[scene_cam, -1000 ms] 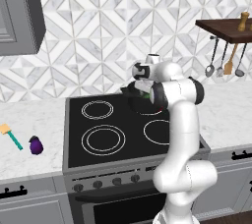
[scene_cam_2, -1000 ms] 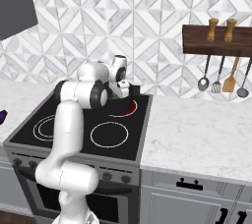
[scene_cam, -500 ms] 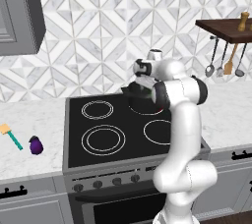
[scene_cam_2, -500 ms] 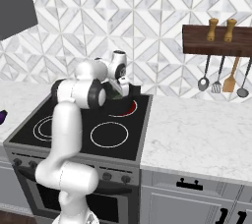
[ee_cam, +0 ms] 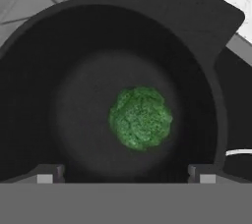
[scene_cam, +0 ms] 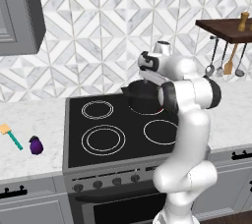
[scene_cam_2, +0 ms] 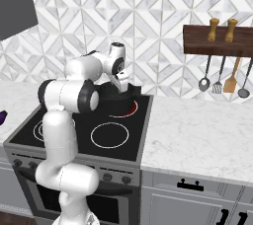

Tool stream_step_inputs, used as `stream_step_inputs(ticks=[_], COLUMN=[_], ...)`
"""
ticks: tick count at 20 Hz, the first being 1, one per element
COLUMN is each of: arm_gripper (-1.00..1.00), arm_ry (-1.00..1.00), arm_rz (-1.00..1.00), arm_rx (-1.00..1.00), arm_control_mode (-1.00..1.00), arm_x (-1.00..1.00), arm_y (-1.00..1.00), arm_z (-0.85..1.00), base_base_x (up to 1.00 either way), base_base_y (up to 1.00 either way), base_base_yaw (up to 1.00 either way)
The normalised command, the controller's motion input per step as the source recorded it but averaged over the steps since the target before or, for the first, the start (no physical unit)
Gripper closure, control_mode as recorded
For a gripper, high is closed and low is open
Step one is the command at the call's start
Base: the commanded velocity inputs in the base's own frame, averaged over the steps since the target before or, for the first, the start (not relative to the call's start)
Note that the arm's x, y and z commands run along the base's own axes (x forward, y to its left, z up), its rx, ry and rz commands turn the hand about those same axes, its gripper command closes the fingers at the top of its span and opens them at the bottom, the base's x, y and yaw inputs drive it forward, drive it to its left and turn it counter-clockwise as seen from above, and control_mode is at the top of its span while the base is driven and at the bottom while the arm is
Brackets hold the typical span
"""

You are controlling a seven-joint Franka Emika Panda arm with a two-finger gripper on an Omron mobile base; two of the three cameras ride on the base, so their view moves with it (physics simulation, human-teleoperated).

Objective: Put the broccoli and eggplant in the pot. Retrieve the spatula and lightly stir the vegetables in the pot.

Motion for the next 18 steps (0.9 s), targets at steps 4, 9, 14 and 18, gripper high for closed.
stream_step_inputs(ticks=[4, 9, 14, 18], arm_gripper=[-1.0, -1.0, -1.0, -1.0], arm_ry=[-0.03, 0.01, 0.01, 0.0], arm_rz=[0.0, 0.09, 0.31, 0.48], arm_rx=[-0.02, -0.01, 0.0, 0.0], arm_control_mode=[-1.0, -1.0, -1.0, -1.0], arm_x=[-1.0, -1.0, -1.0, -1.0], arm_y=[0.2, 0.4, 0.74, 0.81], arm_z=[0.86, 0.49, 0.06, 0.0], base_base_x=[0.0, 0.0, 0.0, 0.0], base_base_y=[0.0, 0.0, 0.0, 0.0], base_base_yaw=[0.0, 0.0, 0.0, 0.0])
